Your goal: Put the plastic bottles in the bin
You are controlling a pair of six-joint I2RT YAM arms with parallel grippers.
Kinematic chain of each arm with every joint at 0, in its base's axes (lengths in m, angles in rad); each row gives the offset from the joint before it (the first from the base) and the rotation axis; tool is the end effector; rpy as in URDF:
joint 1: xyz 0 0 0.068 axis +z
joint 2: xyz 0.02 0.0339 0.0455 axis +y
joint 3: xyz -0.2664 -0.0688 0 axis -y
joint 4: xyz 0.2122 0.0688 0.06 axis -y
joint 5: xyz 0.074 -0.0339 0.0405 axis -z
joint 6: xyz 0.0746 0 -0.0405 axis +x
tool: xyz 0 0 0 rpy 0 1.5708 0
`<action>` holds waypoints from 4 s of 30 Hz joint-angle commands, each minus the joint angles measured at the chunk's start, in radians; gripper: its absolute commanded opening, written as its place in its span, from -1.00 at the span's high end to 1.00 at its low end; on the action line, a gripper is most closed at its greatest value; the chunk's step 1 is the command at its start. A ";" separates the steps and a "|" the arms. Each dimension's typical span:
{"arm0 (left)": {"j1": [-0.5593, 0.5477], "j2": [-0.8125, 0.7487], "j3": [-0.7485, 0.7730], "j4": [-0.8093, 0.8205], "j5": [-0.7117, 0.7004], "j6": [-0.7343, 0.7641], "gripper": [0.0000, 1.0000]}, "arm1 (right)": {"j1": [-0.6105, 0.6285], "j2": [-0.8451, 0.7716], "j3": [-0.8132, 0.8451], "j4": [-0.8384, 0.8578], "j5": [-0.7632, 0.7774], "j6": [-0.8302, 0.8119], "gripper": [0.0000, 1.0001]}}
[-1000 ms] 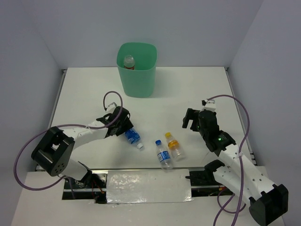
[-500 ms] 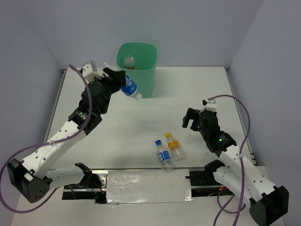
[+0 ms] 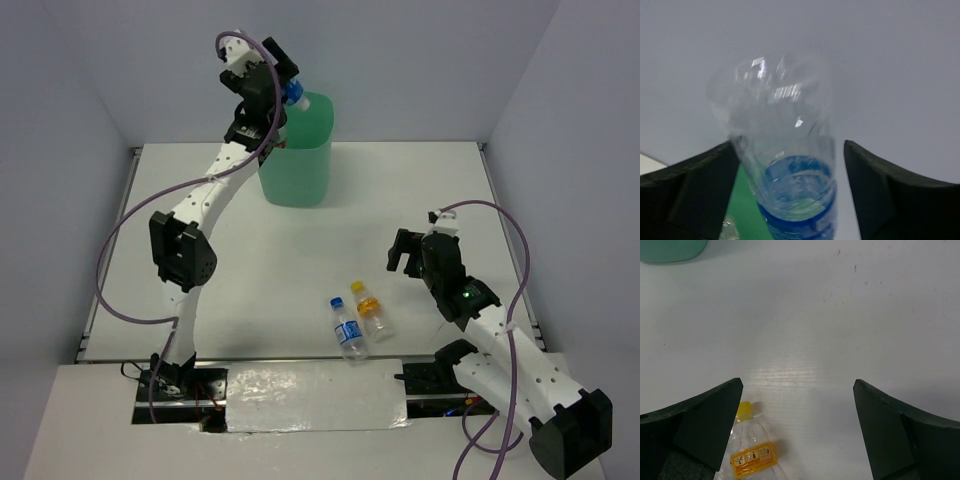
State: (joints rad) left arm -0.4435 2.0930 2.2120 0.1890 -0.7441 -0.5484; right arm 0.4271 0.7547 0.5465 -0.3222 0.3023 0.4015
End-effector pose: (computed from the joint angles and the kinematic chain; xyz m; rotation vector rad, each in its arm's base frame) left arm 0.4546 -0.1600 0.4682 -0.6998 1.1605 -0.3677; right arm 0.1650 0.0507 0.2374 0.1543 2.0745 0.1889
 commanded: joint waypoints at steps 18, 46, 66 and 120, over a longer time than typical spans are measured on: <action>0.003 -0.437 -0.260 -0.410 0.267 0.056 -0.99 | 0.004 -0.034 -0.028 0.020 -0.351 -0.001 -1.00; -0.011 -1.259 -1.649 -0.523 0.494 -0.323 -0.99 | 0.219 0.238 -0.114 -0.014 -0.309 0.148 -0.29; -0.011 -1.240 -1.667 -0.488 0.571 -0.320 -0.99 | 0.194 0.640 0.968 0.046 -0.049 -0.185 0.13; -0.003 -1.326 -1.631 -0.661 0.453 -0.335 -0.99 | 0.571 0.362 0.139 -0.137 -0.086 0.267 -1.00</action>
State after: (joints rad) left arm -0.4503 0.7952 0.5701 -0.4706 -0.2832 -0.8692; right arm 0.9672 1.0889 0.7059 -0.5442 0.2173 0.5827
